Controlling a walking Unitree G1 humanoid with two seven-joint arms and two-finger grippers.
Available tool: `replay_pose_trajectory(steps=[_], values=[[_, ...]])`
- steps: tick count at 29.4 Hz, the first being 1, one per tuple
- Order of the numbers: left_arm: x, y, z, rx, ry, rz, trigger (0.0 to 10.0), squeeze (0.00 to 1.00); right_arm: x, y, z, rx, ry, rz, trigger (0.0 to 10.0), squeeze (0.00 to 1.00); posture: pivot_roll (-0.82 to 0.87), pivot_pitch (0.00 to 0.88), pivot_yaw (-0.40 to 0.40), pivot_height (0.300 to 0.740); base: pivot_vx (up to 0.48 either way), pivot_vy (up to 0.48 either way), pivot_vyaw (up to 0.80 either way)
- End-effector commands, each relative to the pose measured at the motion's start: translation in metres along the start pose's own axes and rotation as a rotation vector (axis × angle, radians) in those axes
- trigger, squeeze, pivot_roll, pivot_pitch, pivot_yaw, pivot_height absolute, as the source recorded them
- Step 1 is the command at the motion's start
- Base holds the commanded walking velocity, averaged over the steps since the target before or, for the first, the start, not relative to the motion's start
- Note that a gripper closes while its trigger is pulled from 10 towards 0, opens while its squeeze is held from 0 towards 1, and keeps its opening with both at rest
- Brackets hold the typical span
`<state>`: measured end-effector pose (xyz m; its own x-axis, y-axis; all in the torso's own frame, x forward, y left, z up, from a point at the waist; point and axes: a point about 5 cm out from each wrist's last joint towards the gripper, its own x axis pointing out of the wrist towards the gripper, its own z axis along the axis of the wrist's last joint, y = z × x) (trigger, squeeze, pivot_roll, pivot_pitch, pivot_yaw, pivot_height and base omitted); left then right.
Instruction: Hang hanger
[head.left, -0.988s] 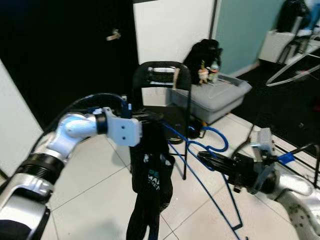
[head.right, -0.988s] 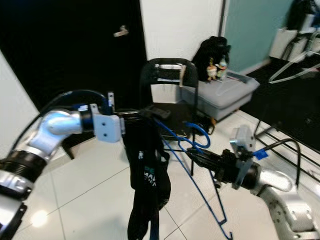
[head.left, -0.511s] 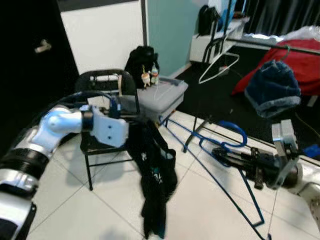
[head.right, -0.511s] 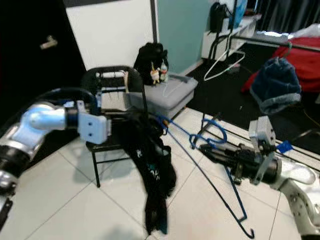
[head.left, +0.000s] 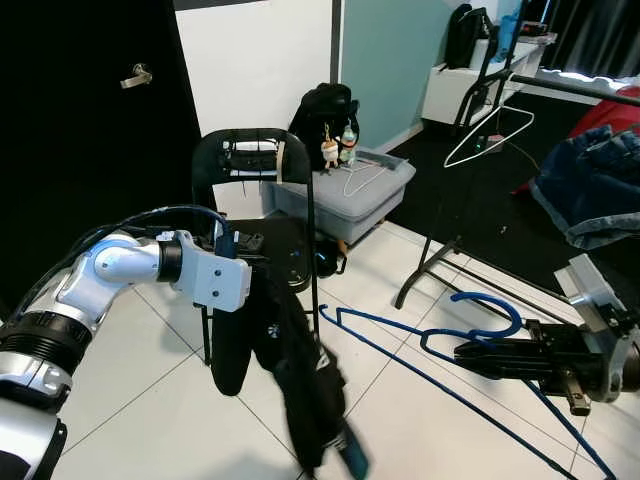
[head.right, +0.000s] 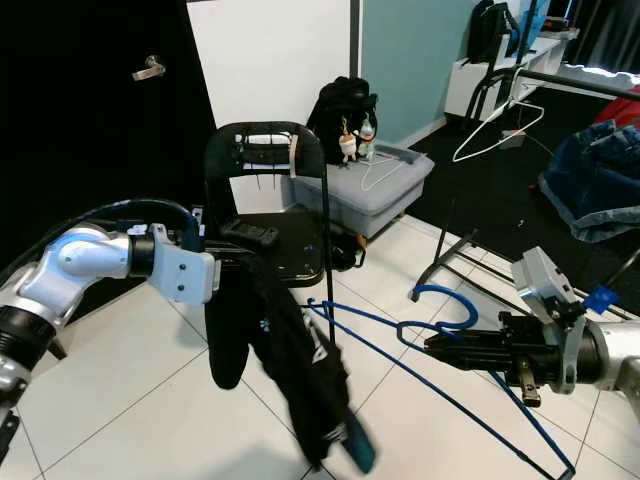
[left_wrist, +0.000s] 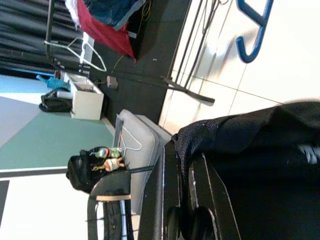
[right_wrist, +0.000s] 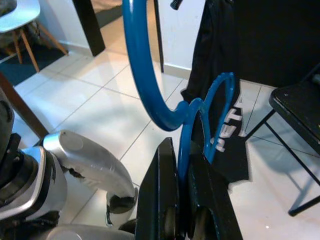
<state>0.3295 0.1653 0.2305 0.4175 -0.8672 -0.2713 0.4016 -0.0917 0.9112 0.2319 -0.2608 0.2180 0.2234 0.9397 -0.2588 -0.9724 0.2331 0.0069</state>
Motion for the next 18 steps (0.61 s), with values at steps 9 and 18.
replay_pose_trajectory(steps=[9,18], values=[[0.01,-0.006,0.015,-0.018,-0.064,-0.047,10.0,0.0,-0.003,-0.001,0.027,-0.049,0.007,0.098,10.0,0.0,-0.07,0.0,0.021,0.736,0.0,0.0,0.0],[0.013,0.009,-0.002,-0.223,0.043,0.071,10.0,0.0,0.018,0.01,0.02,-0.052,-0.021,0.148,10.0,0.0,-0.08,0.0,0.039,0.736,0.0,0.0,0.0]])
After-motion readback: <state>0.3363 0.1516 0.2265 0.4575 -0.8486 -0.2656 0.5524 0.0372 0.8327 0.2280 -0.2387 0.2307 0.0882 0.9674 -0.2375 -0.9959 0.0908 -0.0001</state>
